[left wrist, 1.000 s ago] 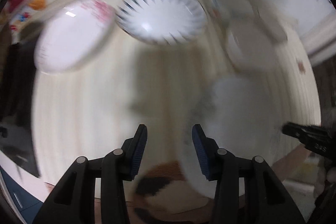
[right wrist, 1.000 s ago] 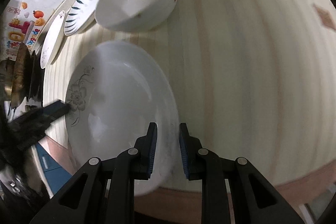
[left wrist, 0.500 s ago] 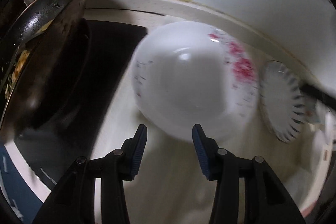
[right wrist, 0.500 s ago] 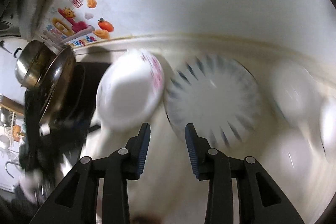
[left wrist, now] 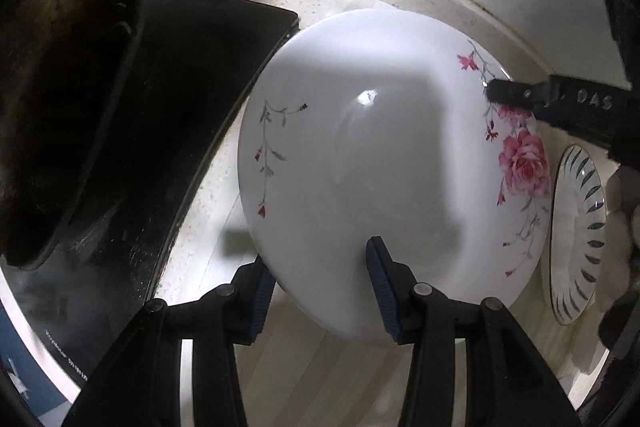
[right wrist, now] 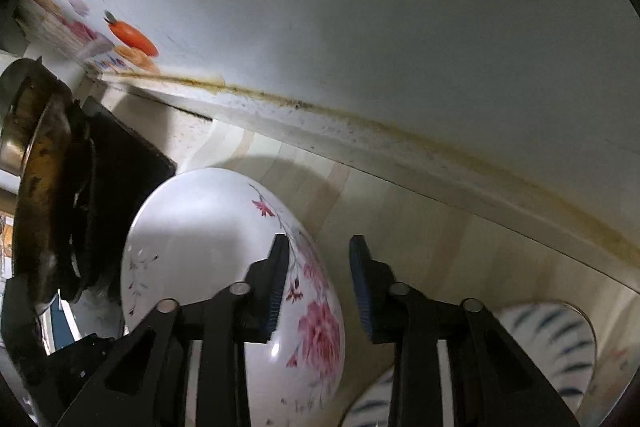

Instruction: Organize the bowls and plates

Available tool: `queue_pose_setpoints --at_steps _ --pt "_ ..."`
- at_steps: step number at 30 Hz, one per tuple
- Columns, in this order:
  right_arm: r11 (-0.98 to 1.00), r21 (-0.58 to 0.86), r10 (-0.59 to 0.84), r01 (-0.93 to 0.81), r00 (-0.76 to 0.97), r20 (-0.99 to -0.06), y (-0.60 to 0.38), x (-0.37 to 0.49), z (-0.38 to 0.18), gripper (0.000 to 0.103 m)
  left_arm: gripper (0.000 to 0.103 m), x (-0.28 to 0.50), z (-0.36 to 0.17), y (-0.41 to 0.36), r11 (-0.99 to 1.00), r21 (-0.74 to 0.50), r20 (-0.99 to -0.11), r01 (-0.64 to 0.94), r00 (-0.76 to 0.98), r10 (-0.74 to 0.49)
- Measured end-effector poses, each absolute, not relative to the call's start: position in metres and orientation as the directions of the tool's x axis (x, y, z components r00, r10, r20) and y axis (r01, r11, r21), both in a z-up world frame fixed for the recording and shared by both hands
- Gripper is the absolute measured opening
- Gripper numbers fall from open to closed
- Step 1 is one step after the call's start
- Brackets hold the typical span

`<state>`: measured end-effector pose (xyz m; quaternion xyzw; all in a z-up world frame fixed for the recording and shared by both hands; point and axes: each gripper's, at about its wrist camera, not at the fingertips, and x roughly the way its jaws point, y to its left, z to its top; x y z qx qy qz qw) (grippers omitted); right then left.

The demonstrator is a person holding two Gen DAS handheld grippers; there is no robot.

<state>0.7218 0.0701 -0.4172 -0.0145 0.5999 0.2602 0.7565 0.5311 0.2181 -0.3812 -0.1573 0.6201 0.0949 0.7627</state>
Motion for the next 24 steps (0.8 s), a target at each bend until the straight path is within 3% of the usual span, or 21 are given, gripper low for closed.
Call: queue_pose_setpoints --at_steps 5,24 --pt "0.848 0.307 0.403 -0.431 0.149 -0.903 0.074 0.724 -0.42 0.023 0.037 0.525 -0.379 0.226 0.923 -0.147 -0.969 -0.355 0.241 -0.062" --pt "0.839 0.34 0.437 -0.425 0.152 -0.887 0.019 0.671 -0.382 0.022 0.036 0.475 -0.331 0.21 0.937 -0.192 -0.949 -0.293 0.298 -0.101"
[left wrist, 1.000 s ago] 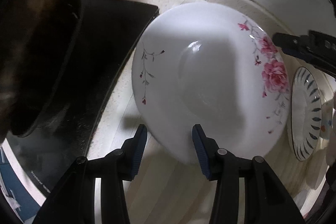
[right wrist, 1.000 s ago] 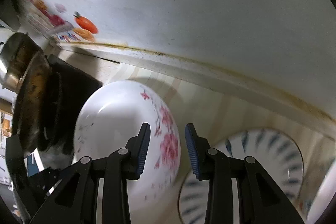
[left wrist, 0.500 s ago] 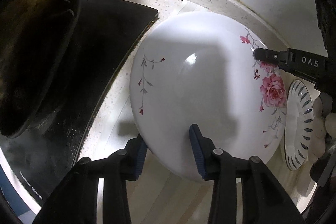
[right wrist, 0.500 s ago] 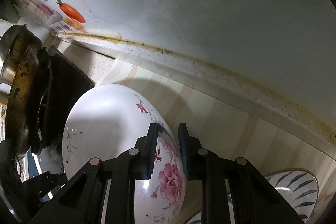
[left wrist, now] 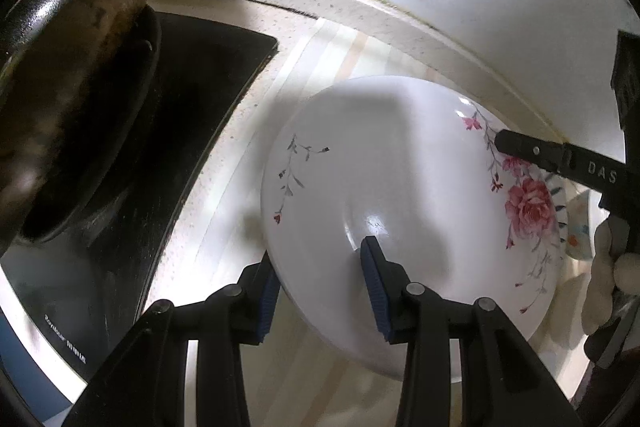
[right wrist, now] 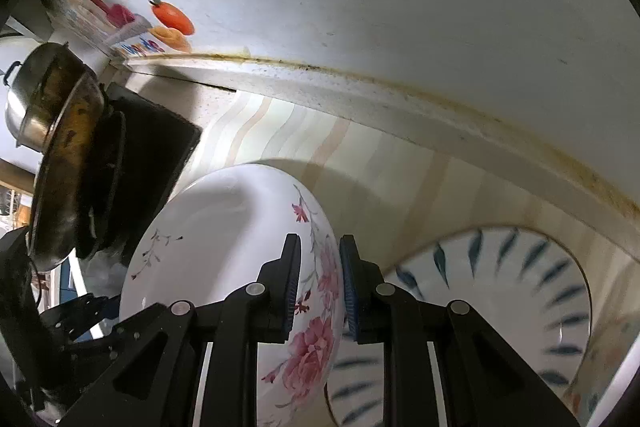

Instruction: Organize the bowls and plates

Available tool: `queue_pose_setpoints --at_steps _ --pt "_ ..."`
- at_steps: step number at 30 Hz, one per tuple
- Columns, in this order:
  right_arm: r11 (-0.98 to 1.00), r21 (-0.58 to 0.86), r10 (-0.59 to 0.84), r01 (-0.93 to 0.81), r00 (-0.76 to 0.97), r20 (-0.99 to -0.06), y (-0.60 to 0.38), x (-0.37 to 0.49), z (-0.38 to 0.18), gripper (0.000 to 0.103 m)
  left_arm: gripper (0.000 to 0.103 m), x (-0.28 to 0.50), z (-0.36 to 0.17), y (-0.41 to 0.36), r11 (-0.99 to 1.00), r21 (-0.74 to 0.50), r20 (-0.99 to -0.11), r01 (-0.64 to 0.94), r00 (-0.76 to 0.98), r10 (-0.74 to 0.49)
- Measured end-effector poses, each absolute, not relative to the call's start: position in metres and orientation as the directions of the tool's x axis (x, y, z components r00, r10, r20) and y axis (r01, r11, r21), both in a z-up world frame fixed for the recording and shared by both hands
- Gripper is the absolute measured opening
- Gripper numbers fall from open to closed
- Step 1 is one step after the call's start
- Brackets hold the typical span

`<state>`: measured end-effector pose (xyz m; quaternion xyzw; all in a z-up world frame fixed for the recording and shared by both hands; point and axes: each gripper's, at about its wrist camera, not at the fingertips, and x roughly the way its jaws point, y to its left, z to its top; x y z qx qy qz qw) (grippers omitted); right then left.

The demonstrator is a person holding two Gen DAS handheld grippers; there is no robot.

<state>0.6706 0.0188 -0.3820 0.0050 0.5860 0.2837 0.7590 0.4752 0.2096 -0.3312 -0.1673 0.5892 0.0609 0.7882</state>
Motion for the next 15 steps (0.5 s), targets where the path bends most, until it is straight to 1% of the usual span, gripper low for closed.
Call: queue_pose_setpoints --at_steps 7,11,15 --pt "0.839 0.392 0.485 -0.377 0.192 -0.853 -0.024 0.63 -0.347 0.022 0.036 0.465 -0.295 0.184 0.942 -0.23 -0.936 -0.243 0.32 -0.147" --pt "0.843 0.409 0.498 -0.351 0.218 -0.839 -0.057 0.594 -0.327 0.022 0.036 0.456 -0.278 0.165 0.954 -0.225 -0.933 -0.197 0.325 -0.153" --pt "0.85 0.421 0.502 -0.318 0.241 -0.831 -0.093 0.556 -0.313 0.022 0.036 0.441 -0.266 0.142 0.96 -0.242 -0.932 -0.142 0.31 -0.189"
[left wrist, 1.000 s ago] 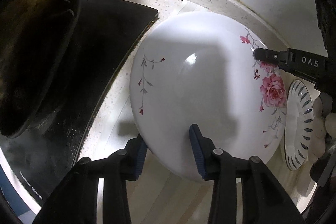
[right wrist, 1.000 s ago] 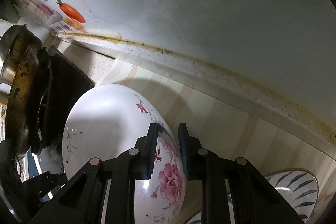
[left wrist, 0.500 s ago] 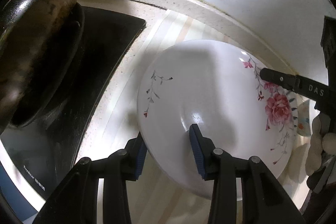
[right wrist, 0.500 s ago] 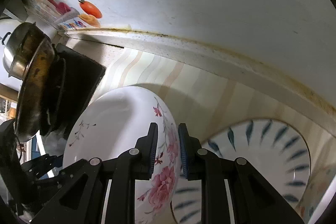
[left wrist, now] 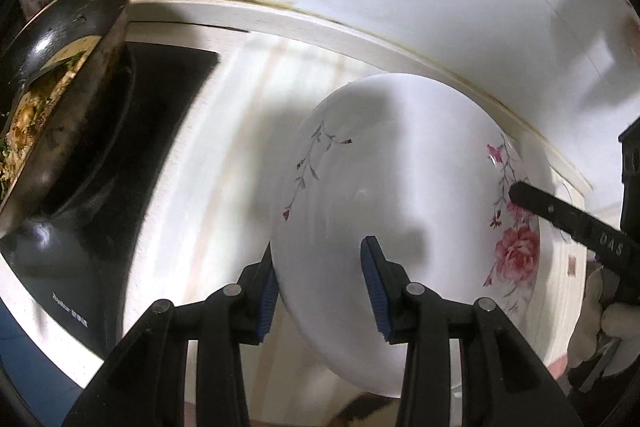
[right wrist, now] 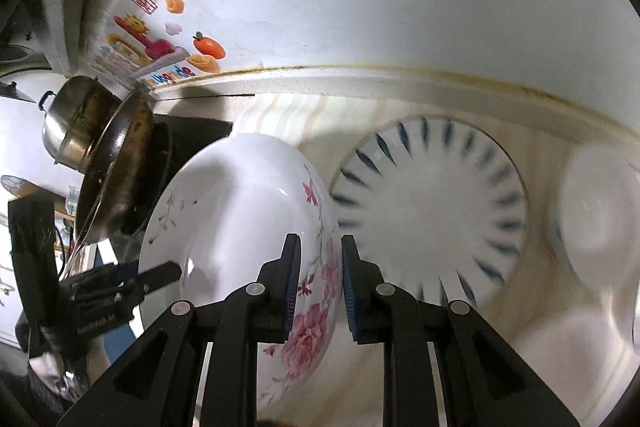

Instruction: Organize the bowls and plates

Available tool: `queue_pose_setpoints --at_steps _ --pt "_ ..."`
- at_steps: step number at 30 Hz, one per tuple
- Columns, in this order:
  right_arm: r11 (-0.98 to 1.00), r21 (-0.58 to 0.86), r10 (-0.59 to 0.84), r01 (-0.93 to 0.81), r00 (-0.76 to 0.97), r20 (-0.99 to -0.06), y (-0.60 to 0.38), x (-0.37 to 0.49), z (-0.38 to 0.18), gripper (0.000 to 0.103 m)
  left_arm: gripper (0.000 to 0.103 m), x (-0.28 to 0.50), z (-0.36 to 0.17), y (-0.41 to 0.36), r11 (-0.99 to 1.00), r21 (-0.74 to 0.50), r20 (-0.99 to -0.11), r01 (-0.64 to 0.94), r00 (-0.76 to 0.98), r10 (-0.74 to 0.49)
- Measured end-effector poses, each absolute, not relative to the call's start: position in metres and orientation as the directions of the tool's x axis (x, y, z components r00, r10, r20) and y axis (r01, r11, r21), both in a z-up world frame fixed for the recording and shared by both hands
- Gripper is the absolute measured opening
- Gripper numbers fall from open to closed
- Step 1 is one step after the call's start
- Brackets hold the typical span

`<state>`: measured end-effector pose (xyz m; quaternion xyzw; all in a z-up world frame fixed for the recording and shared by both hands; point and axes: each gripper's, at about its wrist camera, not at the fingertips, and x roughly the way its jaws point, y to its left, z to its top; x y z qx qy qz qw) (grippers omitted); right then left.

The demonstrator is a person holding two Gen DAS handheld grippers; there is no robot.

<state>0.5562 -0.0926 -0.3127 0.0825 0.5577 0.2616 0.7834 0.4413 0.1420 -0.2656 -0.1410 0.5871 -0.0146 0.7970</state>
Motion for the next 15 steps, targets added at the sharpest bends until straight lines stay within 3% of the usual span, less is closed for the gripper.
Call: queue_pose_setpoints --at_steps 15 --pt "0.881 0.461 0.47 -0.111 0.326 -0.82 -0.234 0.411 -0.311 0.022 0.036 0.402 -0.262 0.036 0.97 -0.221 -0.944 0.1 0.228 -0.238"
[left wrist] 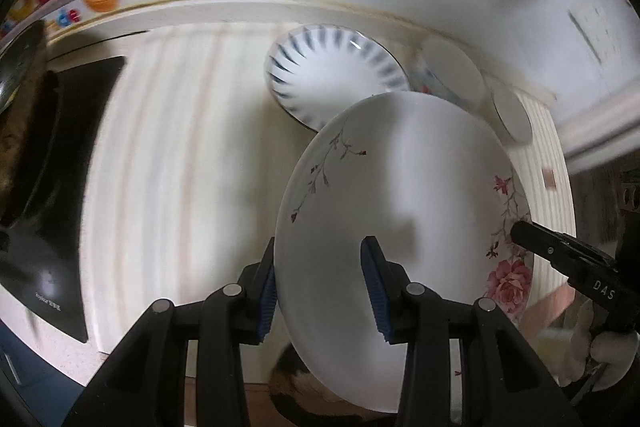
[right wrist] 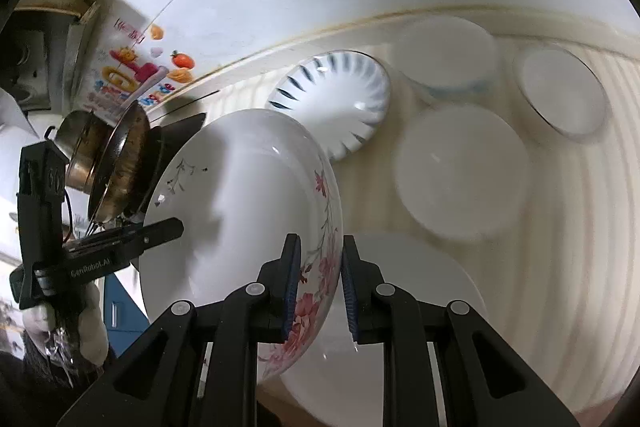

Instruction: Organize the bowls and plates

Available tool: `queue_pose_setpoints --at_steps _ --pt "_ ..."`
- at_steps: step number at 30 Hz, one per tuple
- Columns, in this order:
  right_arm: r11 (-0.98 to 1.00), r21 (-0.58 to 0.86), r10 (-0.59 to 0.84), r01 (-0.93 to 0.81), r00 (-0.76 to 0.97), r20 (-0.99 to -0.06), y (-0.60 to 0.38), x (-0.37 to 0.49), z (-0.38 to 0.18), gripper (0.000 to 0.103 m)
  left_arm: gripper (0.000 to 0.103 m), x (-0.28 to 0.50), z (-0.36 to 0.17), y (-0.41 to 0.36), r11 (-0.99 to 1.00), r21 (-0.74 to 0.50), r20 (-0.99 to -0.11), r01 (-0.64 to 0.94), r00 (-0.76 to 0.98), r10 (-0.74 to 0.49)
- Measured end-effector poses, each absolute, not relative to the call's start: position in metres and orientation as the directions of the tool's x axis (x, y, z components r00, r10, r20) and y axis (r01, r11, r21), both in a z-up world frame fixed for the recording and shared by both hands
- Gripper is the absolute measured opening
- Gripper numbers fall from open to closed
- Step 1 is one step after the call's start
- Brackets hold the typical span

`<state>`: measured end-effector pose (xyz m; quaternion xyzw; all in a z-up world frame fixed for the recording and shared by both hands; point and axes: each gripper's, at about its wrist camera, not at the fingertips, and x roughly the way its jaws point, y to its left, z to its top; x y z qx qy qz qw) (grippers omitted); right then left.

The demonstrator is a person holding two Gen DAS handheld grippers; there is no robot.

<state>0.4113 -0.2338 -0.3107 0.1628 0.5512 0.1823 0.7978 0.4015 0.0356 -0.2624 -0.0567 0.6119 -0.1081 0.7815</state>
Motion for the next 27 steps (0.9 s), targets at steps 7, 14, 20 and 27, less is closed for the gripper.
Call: queue_pose_setpoints --at_steps 7,14,20,27 --pt "0.882 0.472 0.443 0.01 0.327 -0.835 -0.285 0.36 -0.339 0.022 0.036 0.383 -0.302 -0.008 0.954 -0.224 -0.964 0.199 0.097 -0.246" --pt "0.873 0.475 0.426 0.111 0.301 -0.853 -0.313 0.324 -0.378 0.022 0.036 0.376 -0.325 -0.039 0.946 -0.174 -0.98 0.274 0.044 -0.193" --pt "0.87 0.47 0.412 0.146 0.306 -0.858 -0.322 0.324 -0.393 0.022 0.036 0.379 -0.334 -0.058 0.939 -0.122 -0.988 0.32 0.051 -0.146" --pt "0.874 0.463 0.405 0.148 0.304 -0.862 -0.326 0.333 -0.395 0.022 0.036 0.381 -0.332 -0.074 0.935 -0.076 -0.992 0.347 0.071 -0.108"
